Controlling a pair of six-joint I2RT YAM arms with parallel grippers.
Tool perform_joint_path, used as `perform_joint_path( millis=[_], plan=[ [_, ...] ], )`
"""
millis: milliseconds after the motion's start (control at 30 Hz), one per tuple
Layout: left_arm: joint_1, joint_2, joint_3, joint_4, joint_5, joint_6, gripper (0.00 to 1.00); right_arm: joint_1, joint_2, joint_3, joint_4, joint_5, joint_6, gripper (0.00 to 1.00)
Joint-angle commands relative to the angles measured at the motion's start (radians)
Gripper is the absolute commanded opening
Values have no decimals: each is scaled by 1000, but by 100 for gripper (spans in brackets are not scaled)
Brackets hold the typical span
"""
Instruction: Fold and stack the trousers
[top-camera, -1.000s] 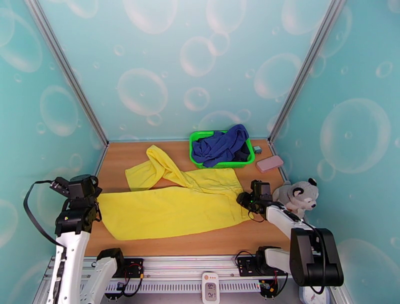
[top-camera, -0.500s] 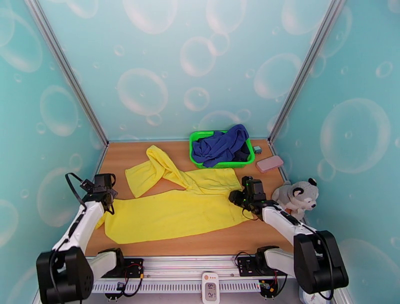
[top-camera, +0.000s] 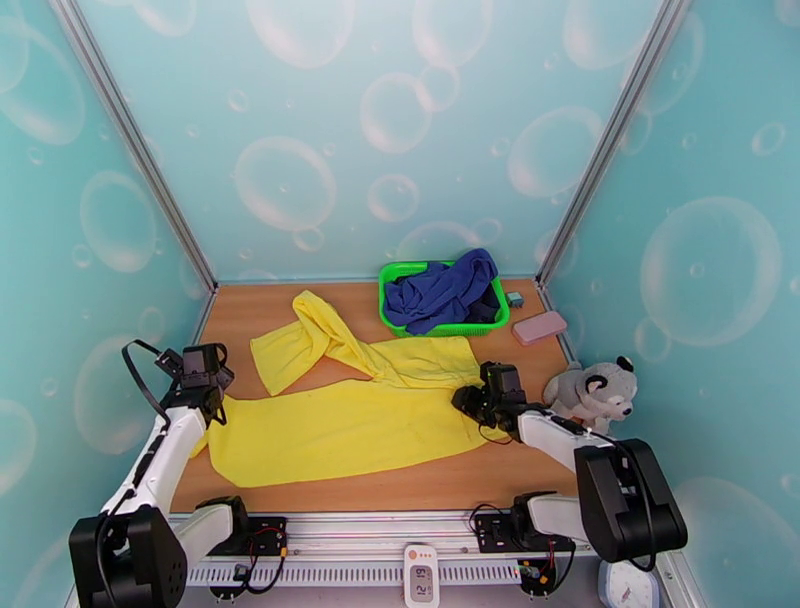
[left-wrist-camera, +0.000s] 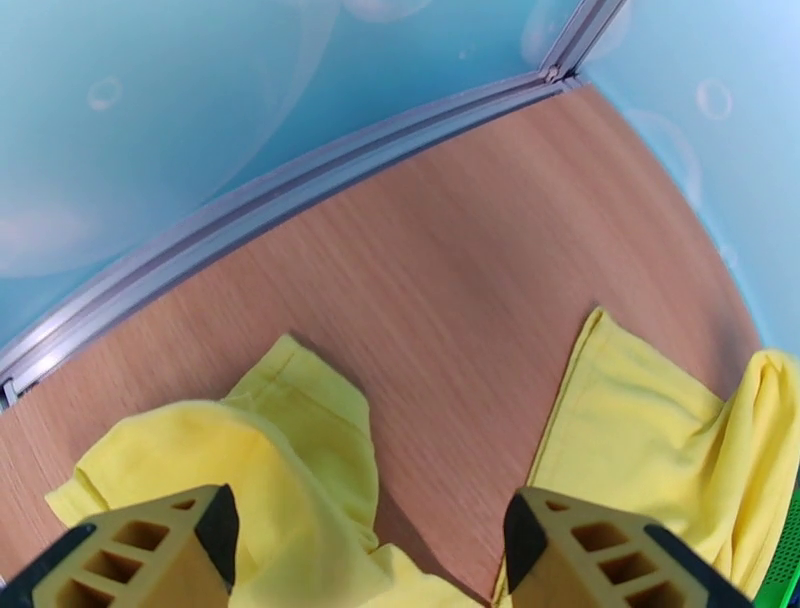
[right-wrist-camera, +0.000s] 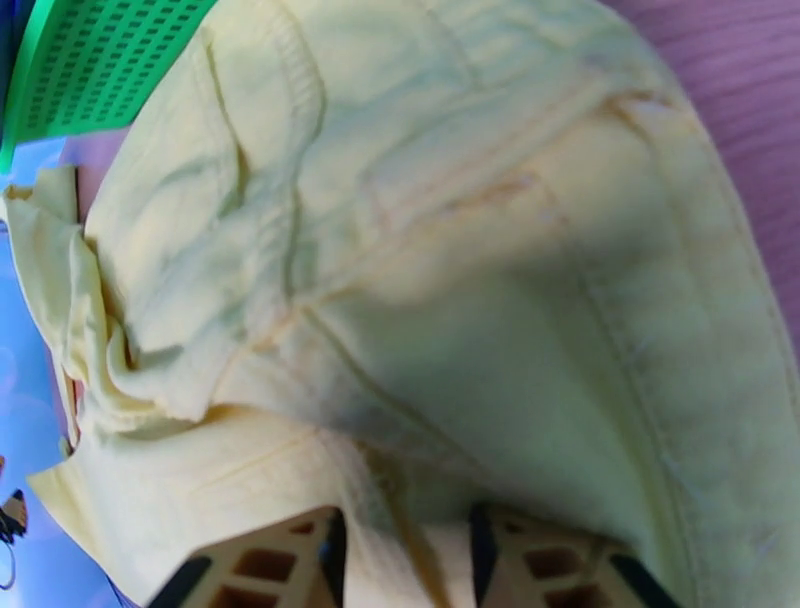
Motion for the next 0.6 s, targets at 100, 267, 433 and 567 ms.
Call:
perform_joint_path(
  millis=[100, 267, 433, 567],
  plan=[
    [54, 46, -14, 15, 104, 9, 75, -141, 52, 4, -72, 18, -77, 39],
    [76, 125, 31, -43, 139, 27, 76, -177, 8, 3, -110, 88, -101, 39],
    [93, 202, 56, -99, 95, -22, 84, -181, -5, 7, -97, 70, -114, 39],
    [91, 97, 33, -82, 91, -36, 91, -177, -8, 11, -100, 55, -122, 39]
  ],
)
